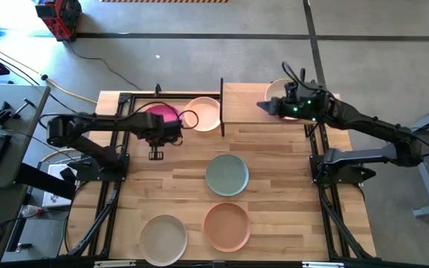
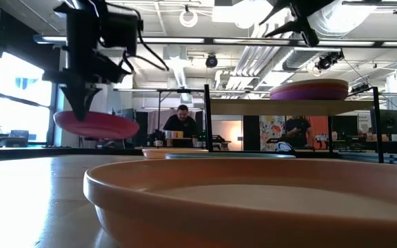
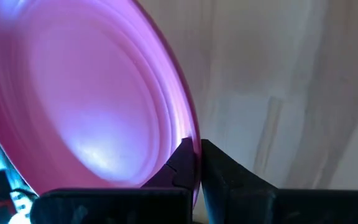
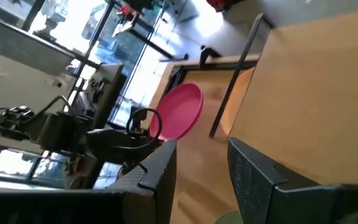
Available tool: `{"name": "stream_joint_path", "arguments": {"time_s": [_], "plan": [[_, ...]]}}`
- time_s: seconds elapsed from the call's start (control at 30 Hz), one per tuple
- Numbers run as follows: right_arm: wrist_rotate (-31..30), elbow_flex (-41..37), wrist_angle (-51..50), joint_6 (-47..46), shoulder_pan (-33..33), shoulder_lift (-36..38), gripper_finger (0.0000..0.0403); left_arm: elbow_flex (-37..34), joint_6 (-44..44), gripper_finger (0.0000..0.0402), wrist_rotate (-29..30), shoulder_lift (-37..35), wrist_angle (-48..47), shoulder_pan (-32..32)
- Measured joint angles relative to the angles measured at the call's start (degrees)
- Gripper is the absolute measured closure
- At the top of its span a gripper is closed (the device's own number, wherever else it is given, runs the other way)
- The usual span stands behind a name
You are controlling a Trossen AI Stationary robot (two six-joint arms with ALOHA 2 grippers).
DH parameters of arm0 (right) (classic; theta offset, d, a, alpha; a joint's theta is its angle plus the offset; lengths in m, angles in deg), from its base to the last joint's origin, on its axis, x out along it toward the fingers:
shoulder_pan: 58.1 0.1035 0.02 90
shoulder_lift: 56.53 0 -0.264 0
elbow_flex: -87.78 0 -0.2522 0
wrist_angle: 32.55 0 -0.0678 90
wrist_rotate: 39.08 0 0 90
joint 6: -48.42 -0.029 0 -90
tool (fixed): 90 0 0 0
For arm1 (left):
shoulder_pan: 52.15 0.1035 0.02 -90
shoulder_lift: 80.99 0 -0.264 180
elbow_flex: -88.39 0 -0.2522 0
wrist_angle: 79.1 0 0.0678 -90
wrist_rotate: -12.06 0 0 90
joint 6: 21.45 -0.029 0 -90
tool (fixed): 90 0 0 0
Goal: Place and stack plates onto a shelf
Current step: Stack the pink plate on top of the white plate on the shelf
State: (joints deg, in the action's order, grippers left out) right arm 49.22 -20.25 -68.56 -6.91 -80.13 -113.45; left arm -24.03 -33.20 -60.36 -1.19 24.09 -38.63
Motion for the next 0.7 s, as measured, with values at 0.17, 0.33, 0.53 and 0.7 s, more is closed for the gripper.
{"name": "stream_joint_path", "arguments": {"time_s": [0.17, 0.33, 0.53, 0.7], "plan": [[-1.5, 0.0, 0.66, -4.08, 5.19, -3.27, 0.0279, 0.02, -0.26, 0.0401, 1.21, -4.15, -1.2, -6.0], [-1.5, 0.0, 6.6, -5.73, 10.86, -8.12, 0.0279, 0.02, -3.66, 0.0401, 3.8, -7.04, -2.56, -13.15], [-1.55, 0.0, 17.15, -6.07, 15.55, -14.01, 0.0279, 0.04, -9.2, 0.0401, 10.97, -7.62, -3.17, -21.18], [-1.53, 0.0, 25.04, -5.82, 17.12, -18.38, 0.0279, 0.04, -12.6, 0.0401, 14.49, -7.6, -3.19, -26.86]]}}
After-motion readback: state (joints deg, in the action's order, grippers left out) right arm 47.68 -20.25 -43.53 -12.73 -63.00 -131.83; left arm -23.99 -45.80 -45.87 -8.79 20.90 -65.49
